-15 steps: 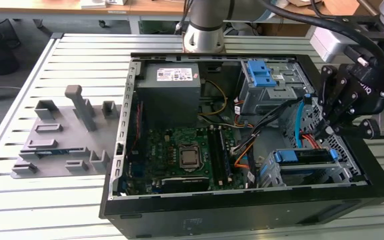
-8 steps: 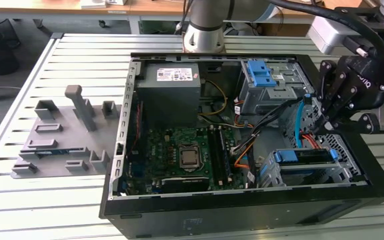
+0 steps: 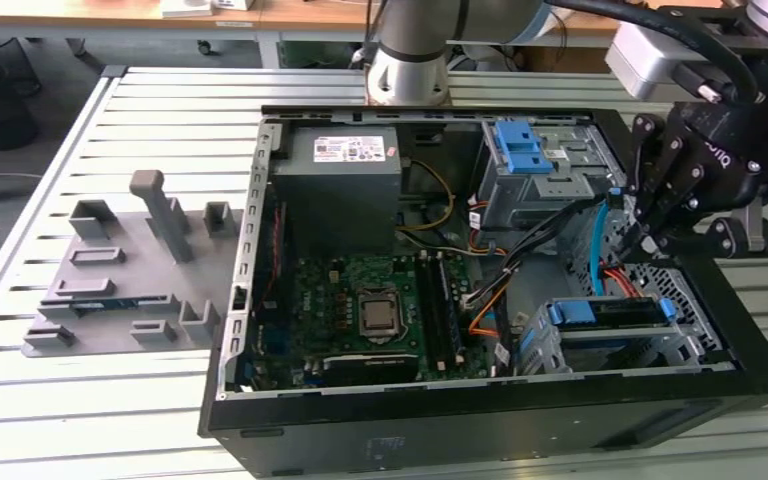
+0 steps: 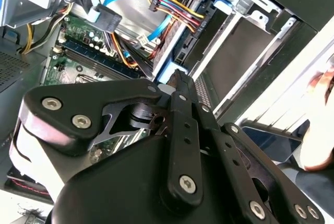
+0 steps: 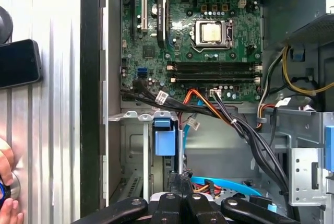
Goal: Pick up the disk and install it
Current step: 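Insert the second disk wire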
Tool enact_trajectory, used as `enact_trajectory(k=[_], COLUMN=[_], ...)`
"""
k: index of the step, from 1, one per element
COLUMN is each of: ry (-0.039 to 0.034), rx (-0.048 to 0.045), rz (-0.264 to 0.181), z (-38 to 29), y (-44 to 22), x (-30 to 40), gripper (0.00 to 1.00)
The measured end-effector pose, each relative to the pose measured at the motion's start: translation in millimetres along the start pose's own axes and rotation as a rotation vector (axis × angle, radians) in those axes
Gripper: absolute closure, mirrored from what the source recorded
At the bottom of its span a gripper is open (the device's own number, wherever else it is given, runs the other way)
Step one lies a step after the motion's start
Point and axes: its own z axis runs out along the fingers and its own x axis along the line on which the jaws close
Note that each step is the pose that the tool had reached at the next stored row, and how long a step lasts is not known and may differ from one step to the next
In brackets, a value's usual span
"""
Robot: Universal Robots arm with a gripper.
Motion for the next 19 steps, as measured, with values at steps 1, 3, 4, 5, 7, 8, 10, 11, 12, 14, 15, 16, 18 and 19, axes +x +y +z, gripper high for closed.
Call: enact_trajectory(k=[1, 3, 4, 5, 7, 8, 10, 11, 12, 14, 15, 16, 18, 19], ry=[0.0001, 0.0000, 0.0000, 0.0000, 0.0001, 0.0001, 0.0001, 0.0003, 0.0003, 0.0001, 0.0000, 0.0000, -0.0003, 0.0000], rx=[0.0000, 0.0000, 0.0000, 0.0000, 0.0000, 0.0000, 0.0001, 0.0002, 0.0002, 0.0004, 0.0004, 0.0004, 0.0005, 0.0004], rz=[0.000, 0.000, 0.000, 0.000, 0.000, 0.000, 0.000, 0.000, 0.000, 0.000, 0.000, 0.000, 0.000, 0.000], z=[-0.1, -0.1, -0.1, -0.1, -0.1, 0.0, -0.3, -0.9, -1.9, -5.1, -6.9, -8.8, -10.6, -10.8], y=[0.2, 0.8, 1.6, 3.0, 7.1, 8.9, 11.0, 11.4, 11.5, 11.7, 11.8, 11.9, 12.0, 12.0], x=[-1.2, -4.1, -5.1, -5.6, -5.9, -6.0, -6.3, -6.6, -7.0, -8.3, -9.1, -9.9, -12.0, -14.0], gripper=[0.89, 0.89, 0.89, 0.89, 0.89, 0.89, 0.89, 0.89, 0.89, 0.89, 0.89, 0.89, 0.89, 0.89])
